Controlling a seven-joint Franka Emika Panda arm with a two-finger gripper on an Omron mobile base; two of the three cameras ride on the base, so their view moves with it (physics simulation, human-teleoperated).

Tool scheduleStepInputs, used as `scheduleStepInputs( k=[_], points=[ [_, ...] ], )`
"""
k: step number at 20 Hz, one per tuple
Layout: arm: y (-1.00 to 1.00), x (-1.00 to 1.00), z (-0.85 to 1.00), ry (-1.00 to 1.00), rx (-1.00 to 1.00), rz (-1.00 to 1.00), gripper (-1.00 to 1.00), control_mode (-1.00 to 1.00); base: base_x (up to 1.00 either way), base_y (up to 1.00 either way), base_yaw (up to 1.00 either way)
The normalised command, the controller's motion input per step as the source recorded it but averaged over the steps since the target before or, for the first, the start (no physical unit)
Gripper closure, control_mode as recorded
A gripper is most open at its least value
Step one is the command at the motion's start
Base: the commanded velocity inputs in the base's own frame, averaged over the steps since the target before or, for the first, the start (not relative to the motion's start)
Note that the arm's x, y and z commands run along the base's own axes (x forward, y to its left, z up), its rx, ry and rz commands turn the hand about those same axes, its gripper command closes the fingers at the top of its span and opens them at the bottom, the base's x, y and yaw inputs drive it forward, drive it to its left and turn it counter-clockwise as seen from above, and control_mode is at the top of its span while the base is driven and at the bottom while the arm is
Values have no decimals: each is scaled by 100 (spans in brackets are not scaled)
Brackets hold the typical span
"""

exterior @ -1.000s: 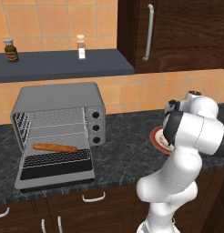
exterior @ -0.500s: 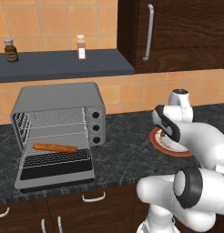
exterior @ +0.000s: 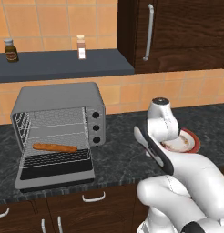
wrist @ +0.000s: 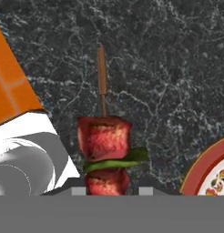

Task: Pick up the kebab skewer and baguette bread, and place them inside the toaster oven. Close the toaster oven door and start by setting the timer.

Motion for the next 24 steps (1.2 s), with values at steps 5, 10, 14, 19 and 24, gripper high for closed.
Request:
scheduleStepInputs(
  k=[5, 10, 14, 19, 24],
  points=[
    [100, 0, 8, 0, -1, 22, 100, -100, 0, 0, 0],
    [100, 3, 14, 3, 0, 21, 100, -100, 0, 0, 0],
    [100, 4, 49, 12, 0, 15, 100, -100, 0, 0, 0],
    [100, 11, 24, 9, -1, 8, 100, -100, 0, 0, 0],
    [100, 3, 18, 7, -3, 3, 100, -100, 0, 0, 0]
  ],
)
